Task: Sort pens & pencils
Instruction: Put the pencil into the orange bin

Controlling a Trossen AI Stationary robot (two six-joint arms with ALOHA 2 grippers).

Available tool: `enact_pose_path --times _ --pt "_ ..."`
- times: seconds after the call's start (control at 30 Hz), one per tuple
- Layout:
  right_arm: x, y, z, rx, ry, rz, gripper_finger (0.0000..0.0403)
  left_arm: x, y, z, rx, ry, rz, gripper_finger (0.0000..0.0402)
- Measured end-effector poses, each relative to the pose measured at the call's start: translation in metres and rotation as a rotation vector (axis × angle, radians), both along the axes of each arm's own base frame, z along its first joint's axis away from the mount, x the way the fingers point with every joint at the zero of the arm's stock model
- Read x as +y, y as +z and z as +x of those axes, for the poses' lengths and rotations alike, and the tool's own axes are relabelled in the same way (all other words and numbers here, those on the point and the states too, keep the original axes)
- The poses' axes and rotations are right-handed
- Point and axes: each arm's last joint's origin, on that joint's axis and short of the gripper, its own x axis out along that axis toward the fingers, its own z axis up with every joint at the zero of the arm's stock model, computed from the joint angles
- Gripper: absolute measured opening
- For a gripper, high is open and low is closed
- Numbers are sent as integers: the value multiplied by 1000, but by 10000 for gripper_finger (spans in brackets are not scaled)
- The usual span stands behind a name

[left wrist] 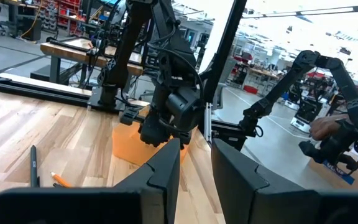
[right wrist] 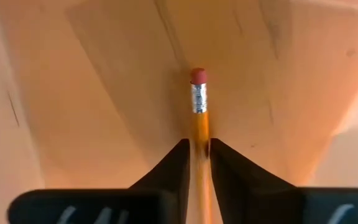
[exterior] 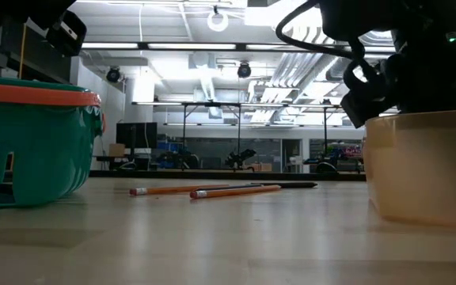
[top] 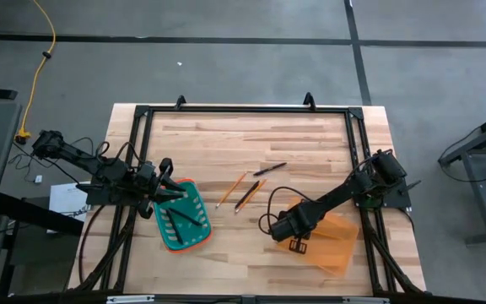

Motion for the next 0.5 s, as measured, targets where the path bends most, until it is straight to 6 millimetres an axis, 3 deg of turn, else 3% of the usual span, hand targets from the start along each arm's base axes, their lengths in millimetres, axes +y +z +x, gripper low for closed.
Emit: enact_pose_path --times 0.23,0.5 --pt "-7 11 2 88 -78 33 98 0 0 0 0 0 0 81" --pt "-13 68 27 57 -96 26 134 0 0 0 0 0 0 81"
